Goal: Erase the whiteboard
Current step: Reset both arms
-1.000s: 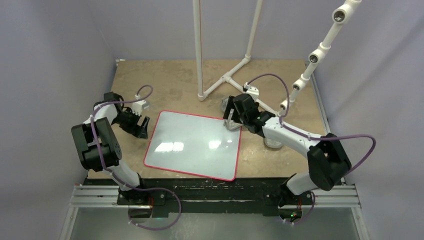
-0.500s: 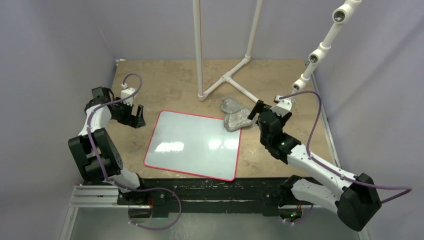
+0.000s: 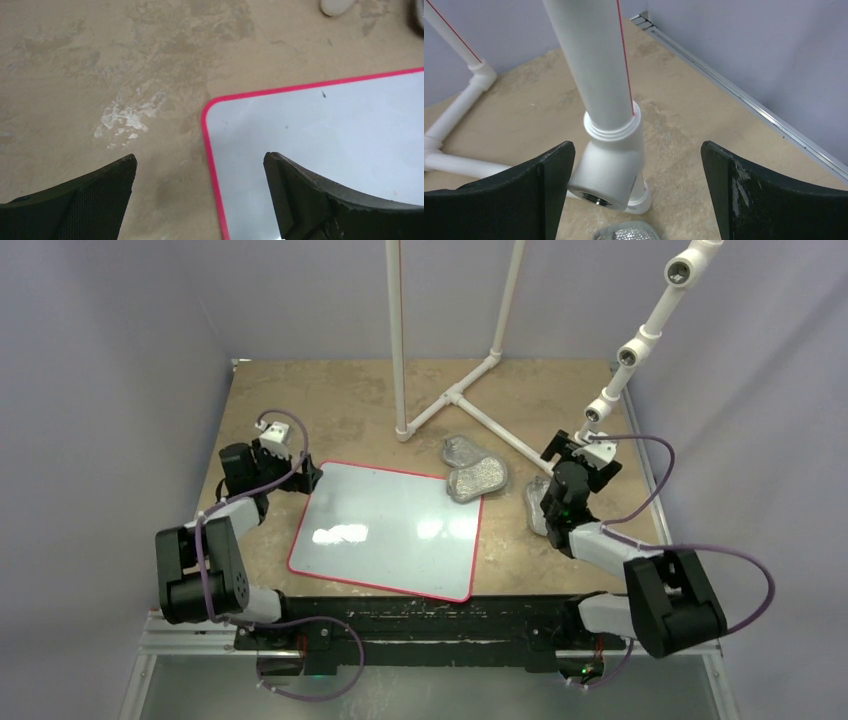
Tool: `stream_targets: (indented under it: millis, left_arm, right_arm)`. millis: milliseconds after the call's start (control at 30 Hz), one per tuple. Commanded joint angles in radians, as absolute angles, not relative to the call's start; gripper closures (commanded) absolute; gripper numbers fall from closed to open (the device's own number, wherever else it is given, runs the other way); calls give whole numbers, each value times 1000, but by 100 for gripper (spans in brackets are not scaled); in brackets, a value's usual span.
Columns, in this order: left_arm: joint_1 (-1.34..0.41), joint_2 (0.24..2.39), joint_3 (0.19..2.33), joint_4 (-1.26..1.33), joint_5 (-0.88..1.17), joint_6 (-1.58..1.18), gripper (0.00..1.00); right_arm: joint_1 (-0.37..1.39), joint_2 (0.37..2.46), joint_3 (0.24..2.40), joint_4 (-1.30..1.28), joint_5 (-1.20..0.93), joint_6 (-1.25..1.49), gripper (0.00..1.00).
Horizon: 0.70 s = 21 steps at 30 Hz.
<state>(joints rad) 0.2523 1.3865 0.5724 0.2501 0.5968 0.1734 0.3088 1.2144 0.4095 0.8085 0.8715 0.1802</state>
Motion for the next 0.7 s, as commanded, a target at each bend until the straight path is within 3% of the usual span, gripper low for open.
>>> stream_targets:
  millis: [0,233,433,667]
  left_arm:
    - [252,1476,534,647,503,31,1]
    - [238,1522,366,1003,446,-109,1]
    - [216,1670,148,1615,451,-159,1]
    - [61,1698,194,1491,251,-21,1]
  right_arm:
    - [250,1318,354,1084,800,152,1]
    - [218,1441,256,1393,781,98,1]
    - [203,1523,248,1516,663,29,1]
    - [207,1637,118,1909,451,-114,1]
